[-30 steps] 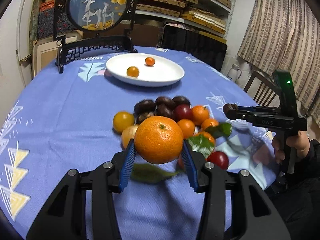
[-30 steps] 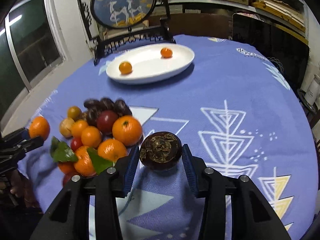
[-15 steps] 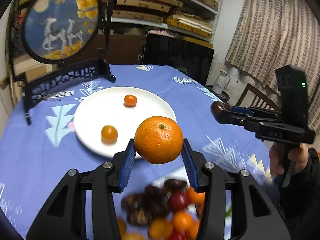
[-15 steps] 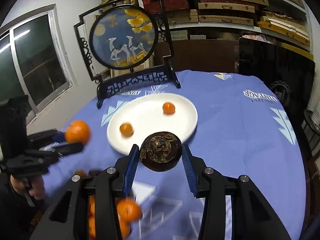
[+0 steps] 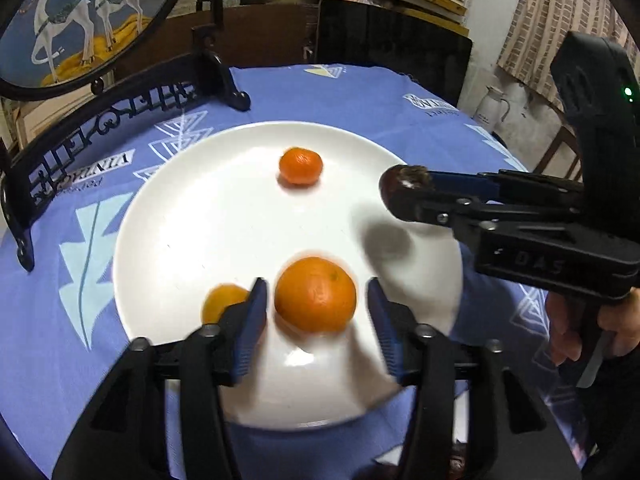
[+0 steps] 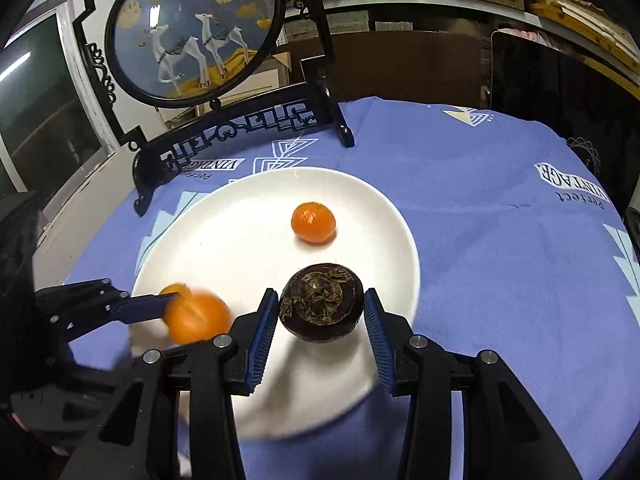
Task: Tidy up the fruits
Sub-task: 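Carry both fruits onto the white plate and open both tools, then grasp a leafy orange fruit with the left tool while the right tool grasps a red plum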
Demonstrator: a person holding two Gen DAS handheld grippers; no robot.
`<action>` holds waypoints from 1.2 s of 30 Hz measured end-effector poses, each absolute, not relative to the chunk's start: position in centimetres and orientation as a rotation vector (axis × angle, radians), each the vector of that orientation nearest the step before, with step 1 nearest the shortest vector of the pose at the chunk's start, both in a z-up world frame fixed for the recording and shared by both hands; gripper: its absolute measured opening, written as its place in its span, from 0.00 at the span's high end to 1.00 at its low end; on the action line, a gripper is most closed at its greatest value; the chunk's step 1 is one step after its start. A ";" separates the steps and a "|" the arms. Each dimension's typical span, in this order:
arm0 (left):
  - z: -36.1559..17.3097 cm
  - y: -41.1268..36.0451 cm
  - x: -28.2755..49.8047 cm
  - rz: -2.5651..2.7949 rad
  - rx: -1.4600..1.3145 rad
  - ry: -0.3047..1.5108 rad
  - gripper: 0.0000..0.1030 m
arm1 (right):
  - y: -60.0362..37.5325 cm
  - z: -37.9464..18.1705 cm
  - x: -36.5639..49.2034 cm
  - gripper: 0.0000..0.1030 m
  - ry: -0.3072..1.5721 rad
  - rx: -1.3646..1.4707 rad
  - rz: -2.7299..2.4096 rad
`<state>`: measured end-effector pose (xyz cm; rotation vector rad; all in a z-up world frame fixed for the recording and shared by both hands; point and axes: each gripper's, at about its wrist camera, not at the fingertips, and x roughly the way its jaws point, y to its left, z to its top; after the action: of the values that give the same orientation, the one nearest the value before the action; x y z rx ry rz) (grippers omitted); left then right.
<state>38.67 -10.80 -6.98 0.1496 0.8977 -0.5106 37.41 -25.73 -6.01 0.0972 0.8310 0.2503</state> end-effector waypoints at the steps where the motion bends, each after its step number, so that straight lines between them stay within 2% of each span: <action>1: -6.8 -10.7 38.7 -0.501 0.146 0.891 0.44 | -25.7 -5.5 37.2 0.56 0.807 0.095 0.233; 5: -5.3 -9.6 37.4 -0.495 0.119 0.857 0.44 | -26.2 -3.5 35.3 0.48 0.747 0.103 0.228; 9: -3.4 -7.8 33.4 -0.507 0.123 0.814 0.44 | -26.6 -1.9 31.2 0.47 0.726 0.105 0.241; 11: -2.6 -6.7 30.8 -0.521 0.125 0.784 0.28 | -26.6 -1.7 28.6 0.42 0.725 0.093 0.257; 13: -1.9 -5.3 27.2 -0.515 0.156 0.741 0.22 | -26.4 -2.1 25.5 0.41 0.734 0.074 0.274; 18: -2.7 -2.4 19.3 -0.550 0.193 0.719 0.21 | -26.6 -4.7 18.6 0.40 0.790 0.101 0.355; 22: -5.5 -0.9 15.2 -0.509 0.213 0.740 0.21 | -26.3 -6.2 14.2 0.36 0.820 0.121 0.402; 29: -8.6 0.6 13.2 -0.500 0.146 0.808 0.21 | -20.9 -7.5 7.5 0.37 0.875 0.007 0.591; 34: -8.7 -0.1 11.5 -0.528 0.171 0.786 0.21 | -18.1 -8.2 6.8 0.37 0.864 -0.076 0.586; 36: -8.6 -0.2 11.1 -0.542 0.167 0.784 0.21 | -17.6 -8.5 7.3 0.42 0.865 -0.070 0.590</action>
<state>11.07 -0.23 -8.61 0.1675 0.7843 -0.5421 7.32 -17.61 -8.47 -0.0700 0.8652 0.5896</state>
